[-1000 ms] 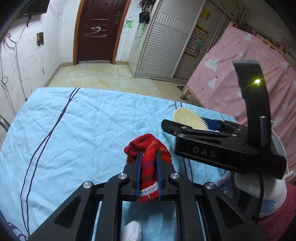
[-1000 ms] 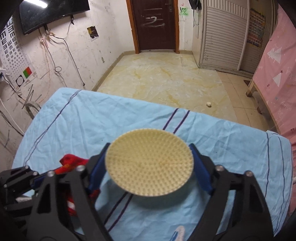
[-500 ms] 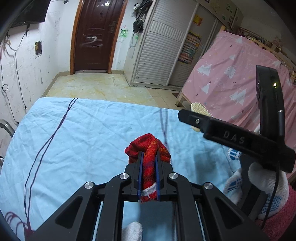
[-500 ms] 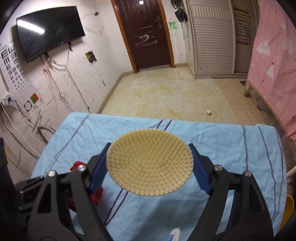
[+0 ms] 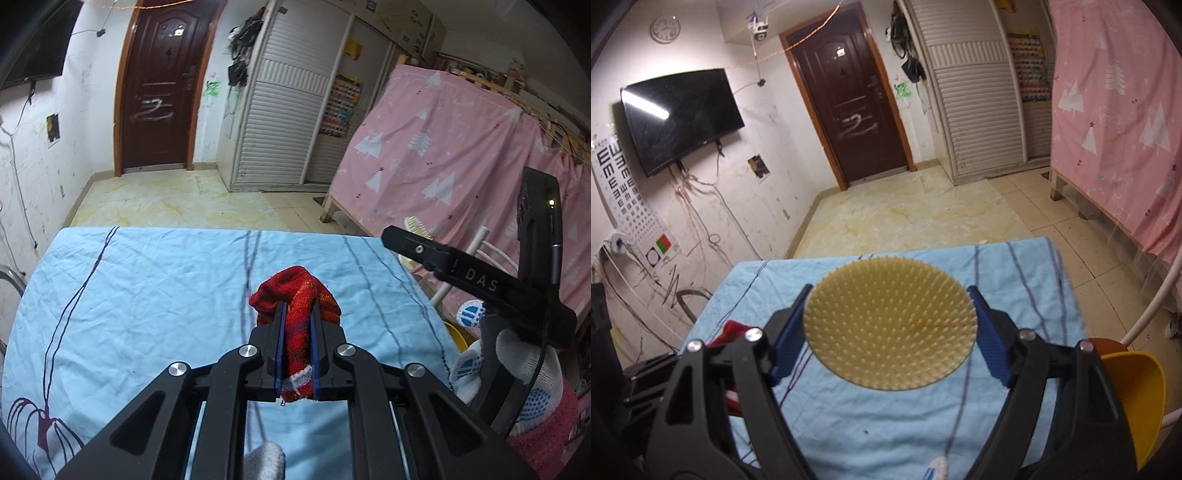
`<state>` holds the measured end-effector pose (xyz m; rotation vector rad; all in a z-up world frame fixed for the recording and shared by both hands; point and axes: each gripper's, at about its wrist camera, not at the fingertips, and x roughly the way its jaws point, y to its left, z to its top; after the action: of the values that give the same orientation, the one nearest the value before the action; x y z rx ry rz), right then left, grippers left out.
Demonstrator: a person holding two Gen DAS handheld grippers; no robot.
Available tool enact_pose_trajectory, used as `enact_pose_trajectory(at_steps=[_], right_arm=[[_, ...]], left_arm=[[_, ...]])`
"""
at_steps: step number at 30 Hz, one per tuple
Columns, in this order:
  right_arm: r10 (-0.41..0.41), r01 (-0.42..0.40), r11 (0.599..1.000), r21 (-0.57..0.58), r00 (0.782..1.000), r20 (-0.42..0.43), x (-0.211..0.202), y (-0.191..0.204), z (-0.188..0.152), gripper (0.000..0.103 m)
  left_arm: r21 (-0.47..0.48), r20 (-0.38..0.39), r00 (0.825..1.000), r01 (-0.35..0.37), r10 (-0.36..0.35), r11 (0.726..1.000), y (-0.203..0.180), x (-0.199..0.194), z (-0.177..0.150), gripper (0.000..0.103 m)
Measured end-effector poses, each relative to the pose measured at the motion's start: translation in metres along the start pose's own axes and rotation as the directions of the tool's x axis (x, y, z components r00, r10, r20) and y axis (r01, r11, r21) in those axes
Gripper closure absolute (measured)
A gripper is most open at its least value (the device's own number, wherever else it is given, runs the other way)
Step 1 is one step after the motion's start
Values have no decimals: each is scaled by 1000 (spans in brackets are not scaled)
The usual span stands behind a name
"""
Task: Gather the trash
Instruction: 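Carry both items to the yellow bin and release them from both grippers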
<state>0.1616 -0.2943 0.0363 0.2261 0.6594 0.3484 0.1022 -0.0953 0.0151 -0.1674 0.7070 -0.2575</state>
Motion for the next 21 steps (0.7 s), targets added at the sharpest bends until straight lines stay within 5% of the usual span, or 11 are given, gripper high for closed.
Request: enact_pose_trajectory(at_steps=[21], right_arm=[[-120, 102, 973, 206, 990, 78, -80, -134, -44, 25]], left_arm=[[199, -77, 996, 67, -52, 978, -121, 29, -18, 101]])
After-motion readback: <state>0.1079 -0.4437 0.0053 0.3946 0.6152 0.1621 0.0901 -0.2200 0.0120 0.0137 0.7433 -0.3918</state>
